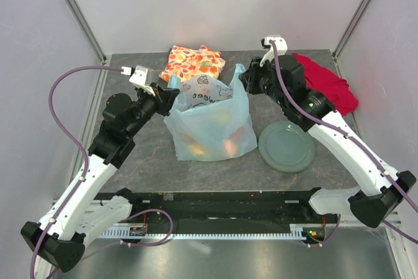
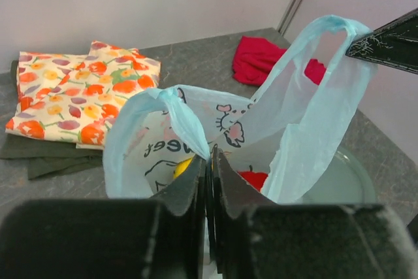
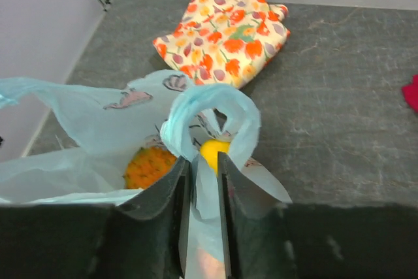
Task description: Place the fruits into the plastic bag
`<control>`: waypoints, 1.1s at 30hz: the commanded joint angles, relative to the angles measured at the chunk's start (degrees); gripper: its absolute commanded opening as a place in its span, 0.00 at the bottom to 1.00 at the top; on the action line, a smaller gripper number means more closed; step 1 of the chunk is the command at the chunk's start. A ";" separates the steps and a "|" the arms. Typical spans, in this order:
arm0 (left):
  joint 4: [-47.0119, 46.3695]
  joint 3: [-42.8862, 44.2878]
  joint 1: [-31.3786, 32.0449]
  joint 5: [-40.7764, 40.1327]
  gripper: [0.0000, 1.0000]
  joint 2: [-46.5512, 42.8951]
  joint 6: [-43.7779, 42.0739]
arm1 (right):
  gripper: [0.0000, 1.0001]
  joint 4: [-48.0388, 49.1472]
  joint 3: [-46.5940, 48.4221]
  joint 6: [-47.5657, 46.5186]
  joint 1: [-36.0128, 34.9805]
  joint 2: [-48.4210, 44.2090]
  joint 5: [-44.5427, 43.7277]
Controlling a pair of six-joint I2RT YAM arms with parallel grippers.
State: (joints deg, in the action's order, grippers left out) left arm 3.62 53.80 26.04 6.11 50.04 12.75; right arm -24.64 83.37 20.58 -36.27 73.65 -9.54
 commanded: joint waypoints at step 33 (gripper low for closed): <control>10.44 7.38 -28.04 -0.84 0.96 0.15 11.85 | 0.98 -10.34 11.12 -0.72 21.94 3.01 -6.71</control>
State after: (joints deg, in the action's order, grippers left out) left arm 11.05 60.47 3.57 3.31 51.88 20.32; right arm -33.85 96.79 18.44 -19.25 81.34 -13.80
